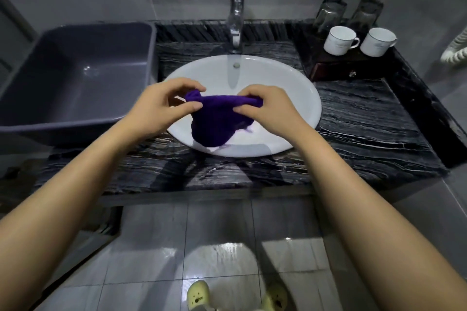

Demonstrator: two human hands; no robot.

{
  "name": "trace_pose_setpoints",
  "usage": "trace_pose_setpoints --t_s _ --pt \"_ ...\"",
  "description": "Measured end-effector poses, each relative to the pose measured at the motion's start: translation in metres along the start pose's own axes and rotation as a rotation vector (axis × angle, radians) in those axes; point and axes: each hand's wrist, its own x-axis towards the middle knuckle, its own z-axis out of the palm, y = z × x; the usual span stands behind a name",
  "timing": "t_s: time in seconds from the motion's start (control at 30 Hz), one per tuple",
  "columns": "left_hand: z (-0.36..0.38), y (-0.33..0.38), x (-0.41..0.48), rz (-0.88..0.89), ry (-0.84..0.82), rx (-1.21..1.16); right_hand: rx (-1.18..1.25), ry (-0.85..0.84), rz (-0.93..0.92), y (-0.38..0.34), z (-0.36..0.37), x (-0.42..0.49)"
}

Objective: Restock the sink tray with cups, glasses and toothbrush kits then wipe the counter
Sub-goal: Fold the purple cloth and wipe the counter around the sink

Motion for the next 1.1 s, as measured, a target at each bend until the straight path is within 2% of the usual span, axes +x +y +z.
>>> trace_pose_setpoints --t_s 0.17,0.3,0.37,0.43,0.5,0.53,0.6,0.67,0.7,0.8,0.87,1.1 --pt "-0.004 -0.017 -0.038 0.022 0.046 0.176 0.075 -0.113 0.019 0.005 0.023 -0.01" --pt "0.022 -0.058 -0.072 -0.081 0.038 0.229 0.05 -0.248 0.112 0.033 0.047 -0.028" --pt "0.036 -0.079 -0.076 -0.168 0.039 0.258 -0.054 -0.262 0.152 0.045 0.061 -0.031" --pt "0.046 -0.098 -0.071 -0.24 0.03 0.34 -0.339 -0.209 0.136 0.053 0.077 -0.031" --pt "0.048 -0.111 -0.062 -0.254 0.047 0.415 -0.564 -0.155 -0.057 0.053 0.093 -0.03" --pt "0.046 -0.116 -0.056 -0.232 0.073 0.431 -0.593 -0.204 -0.204 0.053 0.102 -0.03" --pt "0.041 -0.124 -0.044 -0.166 0.126 0.45 -0.688 -0.429 -0.463 0.056 0.119 -0.028" --pt "0.035 -0.129 -0.031 -0.122 0.106 0.469 -0.752 -0.622 -0.513 0.064 0.134 -0.027" --pt "0.033 -0.133 -0.024 -0.114 0.048 0.479 -0.74 -0.654 -0.499 0.07 0.137 -0.027" --pt "0.033 -0.145 -0.012 -0.097 -0.226 0.601 -0.672 -0.637 -0.472 0.087 0.135 -0.035" --pt "0.032 -0.153 -0.011 -0.065 -0.336 0.681 -0.641 -0.603 -0.428 0.099 0.127 -0.045" --pt "0.03 -0.164 -0.01 -0.082 -0.369 0.557 -0.673 -0.463 -0.303 0.09 0.144 -0.057"
